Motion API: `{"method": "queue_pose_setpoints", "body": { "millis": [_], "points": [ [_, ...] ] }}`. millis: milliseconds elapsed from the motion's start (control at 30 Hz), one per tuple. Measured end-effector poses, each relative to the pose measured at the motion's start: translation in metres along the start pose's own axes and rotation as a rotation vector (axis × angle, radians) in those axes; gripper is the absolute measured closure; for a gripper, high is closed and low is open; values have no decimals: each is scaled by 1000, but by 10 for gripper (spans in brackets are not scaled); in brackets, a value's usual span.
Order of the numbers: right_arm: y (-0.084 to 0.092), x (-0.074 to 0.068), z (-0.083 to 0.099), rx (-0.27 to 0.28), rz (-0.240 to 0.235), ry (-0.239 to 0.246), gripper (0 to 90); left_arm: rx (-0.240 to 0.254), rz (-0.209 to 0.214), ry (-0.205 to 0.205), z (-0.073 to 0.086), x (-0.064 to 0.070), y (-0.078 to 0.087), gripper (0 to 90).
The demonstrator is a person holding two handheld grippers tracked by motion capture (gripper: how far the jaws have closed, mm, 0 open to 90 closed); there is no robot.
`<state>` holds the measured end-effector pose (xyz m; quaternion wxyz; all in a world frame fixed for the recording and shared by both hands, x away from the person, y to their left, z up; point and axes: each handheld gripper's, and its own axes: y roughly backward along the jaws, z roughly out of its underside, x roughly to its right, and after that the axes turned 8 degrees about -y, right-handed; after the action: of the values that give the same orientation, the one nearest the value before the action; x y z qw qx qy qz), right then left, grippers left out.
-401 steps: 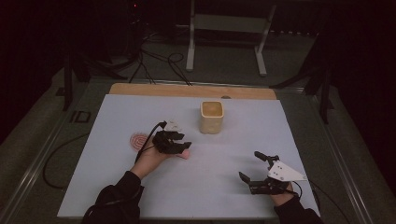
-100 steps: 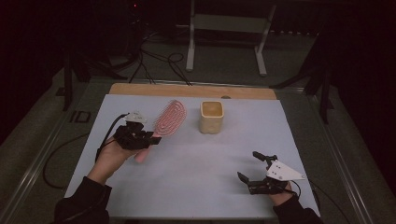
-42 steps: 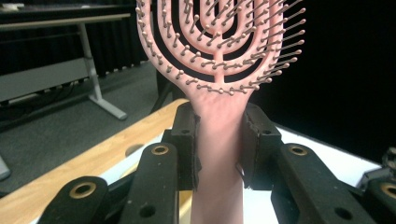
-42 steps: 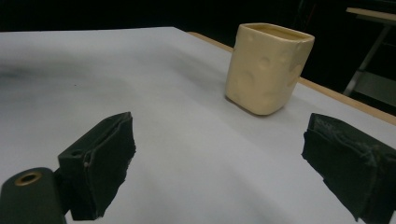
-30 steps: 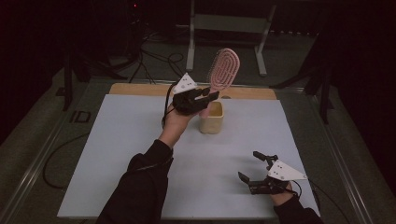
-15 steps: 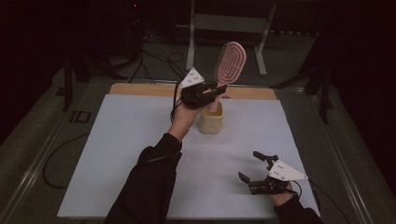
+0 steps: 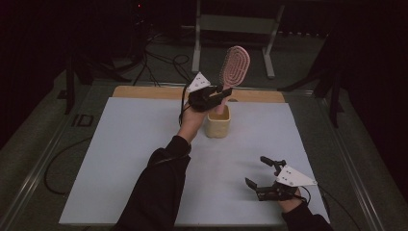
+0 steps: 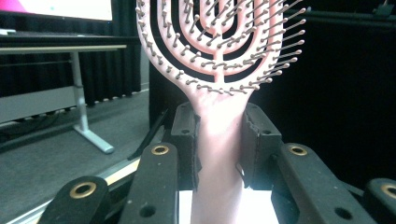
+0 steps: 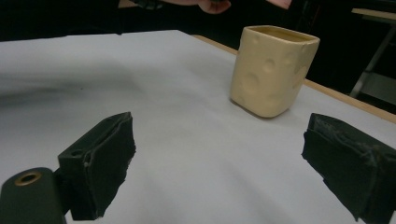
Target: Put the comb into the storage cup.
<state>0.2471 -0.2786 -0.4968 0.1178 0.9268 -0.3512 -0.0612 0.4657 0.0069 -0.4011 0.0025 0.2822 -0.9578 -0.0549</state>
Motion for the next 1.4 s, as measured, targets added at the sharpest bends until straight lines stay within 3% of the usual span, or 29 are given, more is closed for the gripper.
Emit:
{"method": "queue_pose_setpoints", "body": {
  "millis": [300, 667, 1100, 1400],
  "points": [
    [-1, 0, 1, -6, -5, -6, 89, 16, -9, 20, 20, -8, -3, 704],
    [-1, 0, 1, -5, -11, -8, 88, -11, -8, 29, 38, -8, -6, 704],
    [-2, 0, 2, -8, -13, -12, 89, -71, -35, -9, 50, -2, -8, 702],
    [-2, 0, 2, -10, -14, -13, 89, -156, -50, -45, 52, 2, -12, 700]
  ]
}}
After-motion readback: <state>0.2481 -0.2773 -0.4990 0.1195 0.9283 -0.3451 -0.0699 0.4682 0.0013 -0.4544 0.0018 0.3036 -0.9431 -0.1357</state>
